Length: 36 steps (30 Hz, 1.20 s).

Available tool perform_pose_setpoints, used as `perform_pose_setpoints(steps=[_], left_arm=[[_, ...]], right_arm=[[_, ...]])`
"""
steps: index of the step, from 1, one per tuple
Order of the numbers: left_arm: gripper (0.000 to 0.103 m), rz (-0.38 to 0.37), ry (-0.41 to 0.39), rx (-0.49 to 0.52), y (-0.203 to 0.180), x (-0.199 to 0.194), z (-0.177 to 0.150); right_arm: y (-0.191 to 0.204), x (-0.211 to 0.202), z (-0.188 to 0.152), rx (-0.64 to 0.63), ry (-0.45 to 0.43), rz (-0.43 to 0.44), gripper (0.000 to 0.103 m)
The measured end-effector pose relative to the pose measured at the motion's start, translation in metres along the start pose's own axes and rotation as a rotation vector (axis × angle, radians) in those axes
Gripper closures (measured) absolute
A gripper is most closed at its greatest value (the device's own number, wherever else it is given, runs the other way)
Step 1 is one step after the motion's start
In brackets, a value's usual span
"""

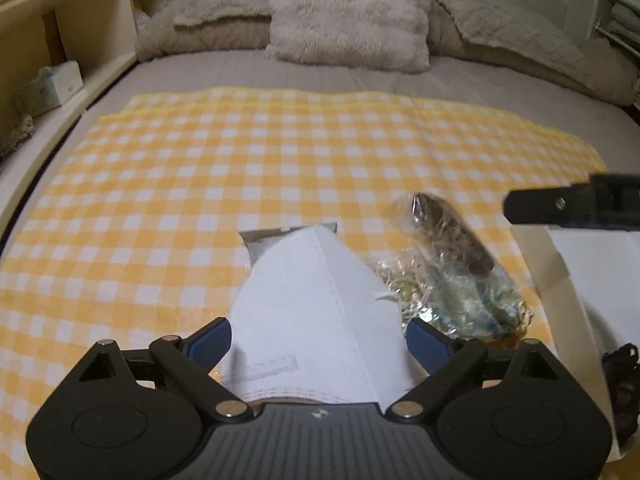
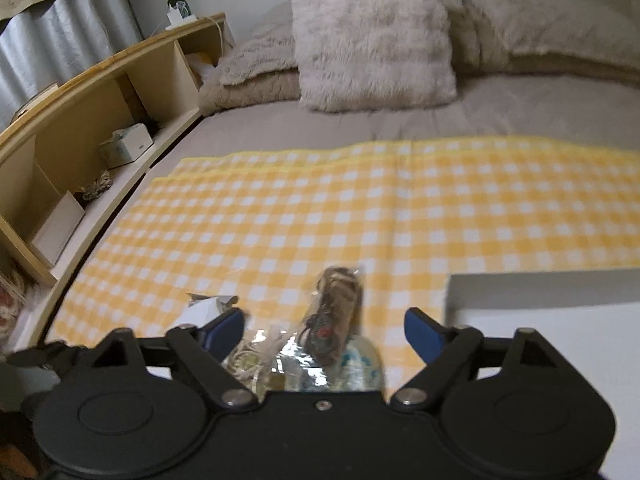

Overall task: Organize soft objects
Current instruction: 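Grasp the white face mask with the left tool while the right tool grasps the cord bag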

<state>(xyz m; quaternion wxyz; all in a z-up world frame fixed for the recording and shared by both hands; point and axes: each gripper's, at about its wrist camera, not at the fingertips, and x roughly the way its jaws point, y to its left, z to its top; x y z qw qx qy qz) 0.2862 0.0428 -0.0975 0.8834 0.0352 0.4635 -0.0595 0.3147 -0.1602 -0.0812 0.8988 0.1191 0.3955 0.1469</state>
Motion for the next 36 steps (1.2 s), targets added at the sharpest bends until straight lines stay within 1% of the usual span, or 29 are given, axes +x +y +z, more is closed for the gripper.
perform_pose_setpoints(steps=[3, 5, 7, 10, 11, 12, 13, 14, 16, 17, 19, 20, 21, 24, 28, 33, 36], left_arm=[[0.009, 0.031, 0.042, 0.007, 0.003, 0.013, -0.002], [0.010, 0.034, 0.057, 0.000, 0.008, 0.019, -0.003], [0.011, 0.031, 0.069, -0.007, 0.011, 0.024, -0.004], [0.017, 0.008, 0.083, -0.010, 0.012, 0.027, -0.006], [0.021, 0.000, 0.085, -0.008, 0.011, 0.028, -0.006], [0.028, -0.012, 0.087, -0.006, 0.011, 0.028, -0.005], [0.031, -0.024, 0.090, -0.005, 0.010, 0.028, -0.006], [0.036, -0.033, 0.093, -0.002, 0.008, 0.028, -0.005], [0.043, -0.036, 0.096, 0.014, 0.005, 0.028, -0.005], [0.050, -0.041, 0.097, 0.022, 0.002, 0.030, -0.002], [0.064, -0.056, 0.098, 0.029, -0.003, 0.029, 0.001], [0.079, -0.069, 0.100, 0.032, -0.006, 0.030, 0.004], [0.089, -0.075, 0.103, 0.034, -0.009, 0.030, 0.006], [0.093, -0.066, 0.098, 0.042, -0.014, 0.028, 0.012], [0.094, -0.050, 0.077, 0.014, -0.013, 0.019, 0.015], [0.094, -0.028, 0.039, -0.041, 0.001, -0.002, 0.016], [0.094, -0.027, 0.011, -0.079, 0.008, -0.017, 0.011]], right_arm=[[0.000, 0.017, 0.002, 0.024, 0.025, 0.018, 0.021], [0.002, 0.028, 0.001, 0.024, 0.042, 0.019, 0.024], [0.002, 0.037, -0.001, 0.023, 0.060, 0.013, 0.025], [0.002, 0.049, -0.003, 0.019, 0.091, 0.008, 0.028], [0.002, 0.052, -0.003, 0.014, 0.097, 0.009, 0.029], [0.002, 0.054, -0.004, 0.008, 0.103, 0.008, 0.032], [0.003, 0.056, -0.004, 0.001, 0.110, 0.009, 0.036], [0.003, 0.059, -0.006, -0.006, 0.122, 0.009, 0.039], [0.003, 0.063, -0.008, -0.014, 0.145, 0.011, 0.047], [0.003, 0.064, -0.009, -0.015, 0.152, 0.011, 0.048], [0.003, 0.065, -0.010, -0.017, 0.165, 0.018, 0.054], [0.003, 0.066, -0.010, -0.021, 0.176, 0.018, 0.055], [0.004, 0.066, -0.011, -0.030, 0.188, 0.015, 0.057], [0.007, 0.063, -0.012, -0.062, 0.204, 0.017, 0.065], [0.016, 0.057, -0.012, -0.113, 0.199, 0.012, 0.072], [0.019, 0.044, -0.009, -0.158, 0.179, 0.029, 0.074], [0.017, 0.030, -0.007, -0.162, 0.147, 0.030, 0.075]])
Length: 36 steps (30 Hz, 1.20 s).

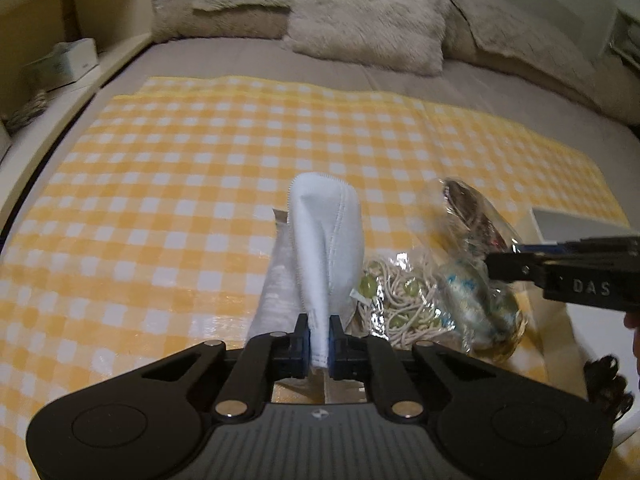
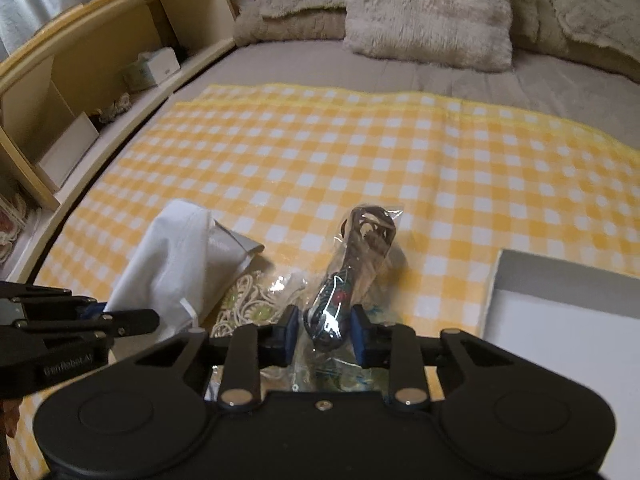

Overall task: Organize soft objects
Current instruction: 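Grasp the white face mask with the left tool while the right tool grasps the cord bag, then carry the mask and cord bag into the white box and release both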

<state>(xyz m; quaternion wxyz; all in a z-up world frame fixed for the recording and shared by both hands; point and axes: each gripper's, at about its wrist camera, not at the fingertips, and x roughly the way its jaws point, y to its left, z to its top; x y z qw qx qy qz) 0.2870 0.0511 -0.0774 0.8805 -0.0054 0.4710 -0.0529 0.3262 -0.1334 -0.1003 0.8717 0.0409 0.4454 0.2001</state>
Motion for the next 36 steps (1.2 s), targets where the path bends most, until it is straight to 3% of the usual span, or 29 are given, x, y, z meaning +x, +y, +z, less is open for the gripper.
perform_pose_setpoints(steps=[20, 36], left_arm=[[0.094, -0.073, -0.180, -0.086, -0.022, -0.077, -0.003], [0.094, -0.194, -0.254, -0.044, -0.070, -0.097, -0.006]], right_arm=[[0.002, -0.105, -0.015, -0.053, -0.202, 0.052, 0.075], [-0.056, -0.192, -0.048, 0.030, -0.337, 0.004, 0.075]])
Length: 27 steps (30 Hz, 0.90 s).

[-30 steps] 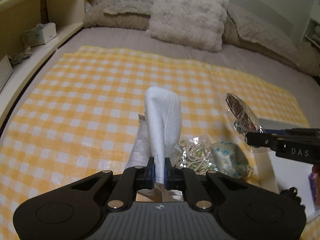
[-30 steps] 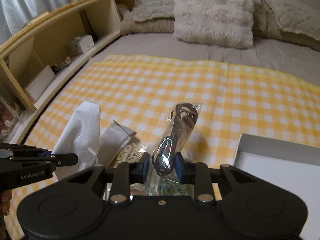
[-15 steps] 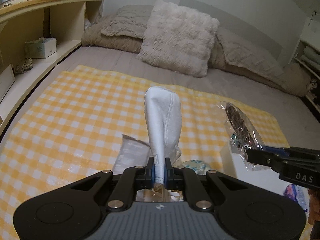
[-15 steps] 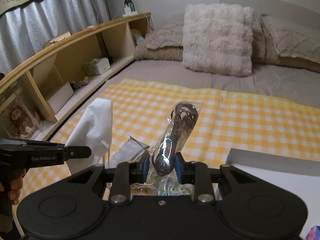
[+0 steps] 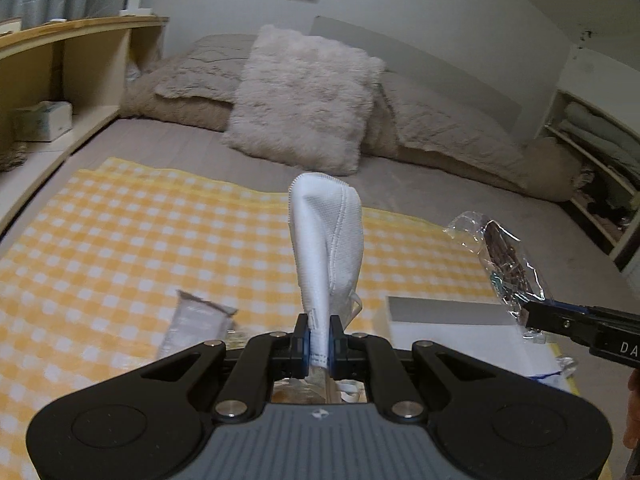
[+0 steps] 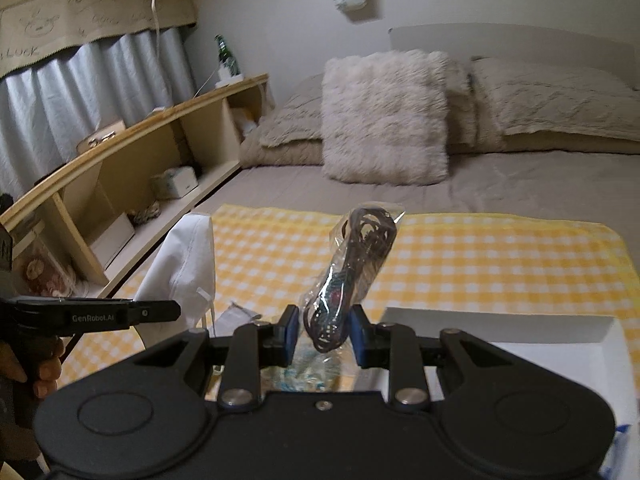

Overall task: Organize soft objects
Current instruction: 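Carry the mask and cord bag into the white box and release both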

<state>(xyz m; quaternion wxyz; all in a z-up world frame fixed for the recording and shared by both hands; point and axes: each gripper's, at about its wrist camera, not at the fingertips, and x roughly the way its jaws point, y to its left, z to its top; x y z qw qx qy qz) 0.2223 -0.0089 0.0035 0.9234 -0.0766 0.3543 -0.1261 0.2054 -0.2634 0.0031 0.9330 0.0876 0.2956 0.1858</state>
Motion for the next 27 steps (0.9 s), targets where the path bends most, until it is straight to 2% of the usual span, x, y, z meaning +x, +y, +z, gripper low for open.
perform_pose_setpoints(steps=[12, 24, 27], left_arm=[[0.094, -0.173, 0.065, 0.049, -0.070, 0.034, -0.011], [0.094, -0.363, 0.234, 0.090, -0.148, 0.095, -0.048], [0.093, -0.383, 0.276, 0.099, -0.162, 0.112, -0.057]], right_arm=[[-0.050, -0.048, -0.010, 0.074, -0.049, -0.091, 0.075], [-0.088, -0.067, -0.020, 0.107, -0.040, -0.158, 0.075], [-0.097, -0.069, -0.023, 0.111, -0.031, -0.169, 0.075]])
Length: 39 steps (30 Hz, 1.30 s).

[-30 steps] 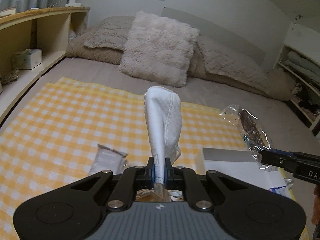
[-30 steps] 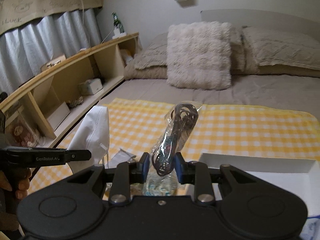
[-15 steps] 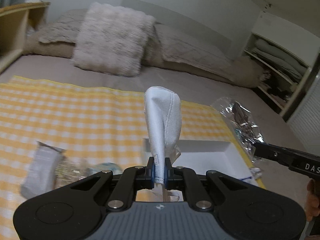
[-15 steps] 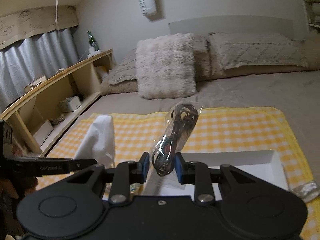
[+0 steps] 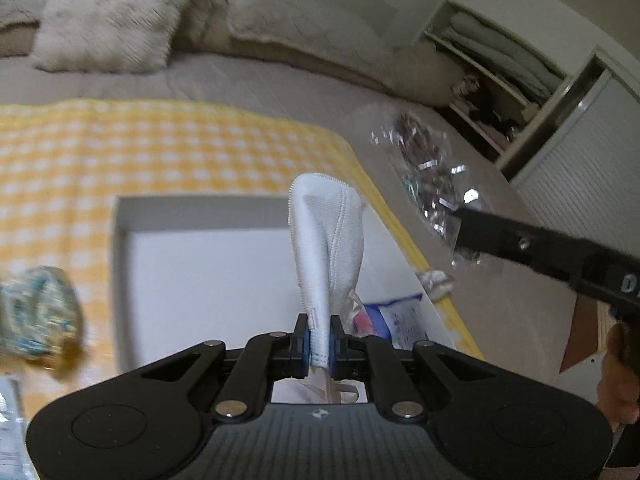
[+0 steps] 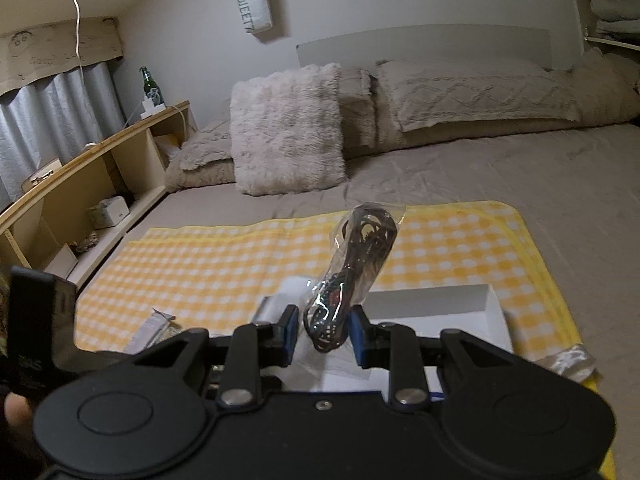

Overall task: Organize soft objects
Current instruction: 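Carry the mask and cord bag into the white box and release both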

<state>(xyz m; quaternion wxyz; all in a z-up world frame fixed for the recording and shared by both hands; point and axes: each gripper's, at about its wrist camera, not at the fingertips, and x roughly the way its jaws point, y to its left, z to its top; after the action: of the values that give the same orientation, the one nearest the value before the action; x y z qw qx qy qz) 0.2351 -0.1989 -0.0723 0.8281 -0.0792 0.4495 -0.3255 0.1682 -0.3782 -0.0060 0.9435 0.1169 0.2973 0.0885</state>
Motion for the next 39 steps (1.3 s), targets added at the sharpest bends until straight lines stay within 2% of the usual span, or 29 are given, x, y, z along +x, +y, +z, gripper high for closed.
perform_pose_setpoints(steps=[2, 4, 5, 6, 7, 8, 16, 24, 31, 33, 34, 37, 39], left_arm=[[0.092, 0.025, 0.016, 0.030, -0.005, 0.013, -0.002], [0.083, 0.071, 0.026, 0.072, -0.009, 0.023, -0.002], [0.063, 0.101, 0.029, 0.089, -0.009, 0.029, -0.002], [0.035, 0.134, 0.030, 0.095, -0.007, 0.033, -0.002], [0.023, 0.165, 0.032, 0.094, -0.004, 0.035, -0.002], [0.015, 0.198, 0.034, 0.092, -0.001, 0.037, -0.002], [0.015, 0.317, 0.045, 0.128, 0.012, 0.031, 0.002], [0.015, 0.331, 0.046, 0.124, 0.010, 0.016, 0.001], [0.014, 0.325, 0.045, 0.107, 0.013, 0.006, -0.002], [0.011, 0.326, 0.046, 0.099, 0.013, 0.002, -0.006], [0.011, 0.328, 0.047, 0.096, 0.013, -0.001, -0.007], [0.010, 0.327, 0.051, 0.096, 0.014, -0.006, -0.010], [0.007, 0.324, 0.052, 0.096, 0.014, -0.009, -0.012]], right_arm=[[-0.005, 0.000, -0.001, 0.000, 0.007, -0.009, 0.075], [-0.011, 0.000, -0.003, 0.001, 0.017, -0.016, 0.075], [-0.014, 0.001, -0.005, 0.001, 0.023, -0.019, 0.075], [-0.017, 0.001, -0.006, 0.001, 0.029, -0.022, 0.075], [-0.019, 0.002, -0.007, 0.001, 0.036, -0.025, 0.075], [-0.022, 0.002, -0.009, 0.001, 0.044, -0.028, 0.075], [-0.030, 0.006, -0.026, -0.006, 0.119, -0.011, 0.075], [-0.019, 0.025, -0.052, -0.032, 0.254, 0.017, 0.075], [-0.006, 0.042, -0.076, -0.077, 0.363, -0.022, 0.074], [-0.010, 0.046, -0.082, -0.057, 0.378, -0.036, 0.068], [-0.011, 0.049, -0.083, -0.046, 0.387, -0.047, 0.060], [-0.013, 0.050, -0.083, -0.043, 0.396, -0.082, 0.048], [-0.013, 0.047, -0.082, -0.045, 0.389, -0.085, 0.043]])
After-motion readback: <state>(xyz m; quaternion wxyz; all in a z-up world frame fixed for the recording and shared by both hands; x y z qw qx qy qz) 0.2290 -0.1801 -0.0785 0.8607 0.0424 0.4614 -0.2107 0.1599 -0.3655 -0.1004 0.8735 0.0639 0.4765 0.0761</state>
